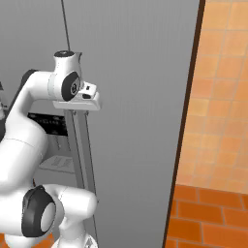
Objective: Grab a lemon wedge from the fridge and one ice cube from the ice bowl, and put them in the glass of lemonade.
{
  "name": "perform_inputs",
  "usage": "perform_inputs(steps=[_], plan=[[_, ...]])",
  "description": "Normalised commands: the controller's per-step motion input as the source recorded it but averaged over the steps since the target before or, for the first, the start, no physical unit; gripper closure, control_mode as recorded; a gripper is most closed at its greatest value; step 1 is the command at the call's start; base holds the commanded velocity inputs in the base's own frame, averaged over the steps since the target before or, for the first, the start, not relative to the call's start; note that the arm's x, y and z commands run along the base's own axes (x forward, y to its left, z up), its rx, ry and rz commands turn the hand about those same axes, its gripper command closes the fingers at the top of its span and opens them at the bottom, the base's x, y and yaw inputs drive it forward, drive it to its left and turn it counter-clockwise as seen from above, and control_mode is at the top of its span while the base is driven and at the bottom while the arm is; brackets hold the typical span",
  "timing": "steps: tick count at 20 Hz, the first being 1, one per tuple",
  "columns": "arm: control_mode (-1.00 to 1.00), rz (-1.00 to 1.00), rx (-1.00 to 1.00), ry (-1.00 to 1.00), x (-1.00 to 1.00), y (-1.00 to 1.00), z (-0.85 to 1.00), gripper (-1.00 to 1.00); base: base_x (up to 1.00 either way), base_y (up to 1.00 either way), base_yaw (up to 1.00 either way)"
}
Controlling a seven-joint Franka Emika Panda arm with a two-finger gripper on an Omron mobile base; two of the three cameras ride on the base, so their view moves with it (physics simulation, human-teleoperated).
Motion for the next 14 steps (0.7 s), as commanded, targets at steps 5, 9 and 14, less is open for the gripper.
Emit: perform_inputs(steps=[5,9,14], plan=[[-1.00,-0.04,0.00,0.03,-0.27,-0.08,-0.02,-1.00,0.00,0.00,0.00],[-1.00,-0.04,0.01,-0.02,-0.69,-0.02,-0.06,-1.00,0.00,0.00,0.00],[-1.00,-0.01,0.01,-0.05,-0.33,0.00,-0.19,-1.00,0.00,0.00,0.00]])
